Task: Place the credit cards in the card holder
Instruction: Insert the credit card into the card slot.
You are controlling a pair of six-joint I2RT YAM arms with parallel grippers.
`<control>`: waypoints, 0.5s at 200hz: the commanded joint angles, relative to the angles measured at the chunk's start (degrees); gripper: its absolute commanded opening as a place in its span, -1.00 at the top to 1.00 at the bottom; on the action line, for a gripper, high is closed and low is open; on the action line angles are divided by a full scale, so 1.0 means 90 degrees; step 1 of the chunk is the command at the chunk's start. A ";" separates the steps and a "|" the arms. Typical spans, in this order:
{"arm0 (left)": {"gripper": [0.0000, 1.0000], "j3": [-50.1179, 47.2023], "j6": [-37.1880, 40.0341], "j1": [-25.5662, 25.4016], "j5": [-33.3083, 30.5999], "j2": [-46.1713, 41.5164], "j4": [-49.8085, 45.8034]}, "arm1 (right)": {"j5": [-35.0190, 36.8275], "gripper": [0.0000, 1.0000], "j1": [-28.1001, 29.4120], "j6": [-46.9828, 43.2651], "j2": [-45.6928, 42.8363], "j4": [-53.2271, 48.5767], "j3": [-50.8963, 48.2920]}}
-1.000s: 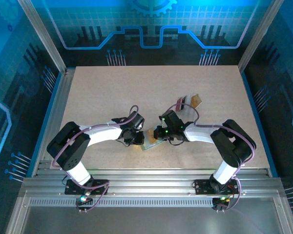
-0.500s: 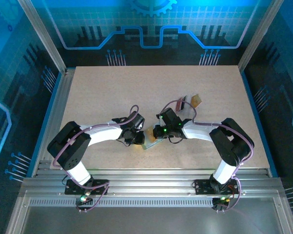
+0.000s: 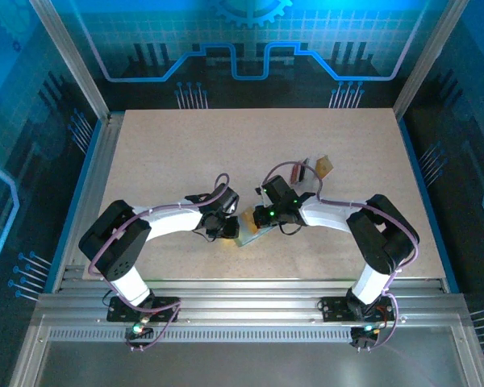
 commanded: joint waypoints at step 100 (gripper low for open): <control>0.64 -0.0349 0.0142 0.0009 -0.0230 0.0746 -0.0148 | 0.0046 1.00 -0.0013 -0.0004 0.0925 -0.0154 -0.0088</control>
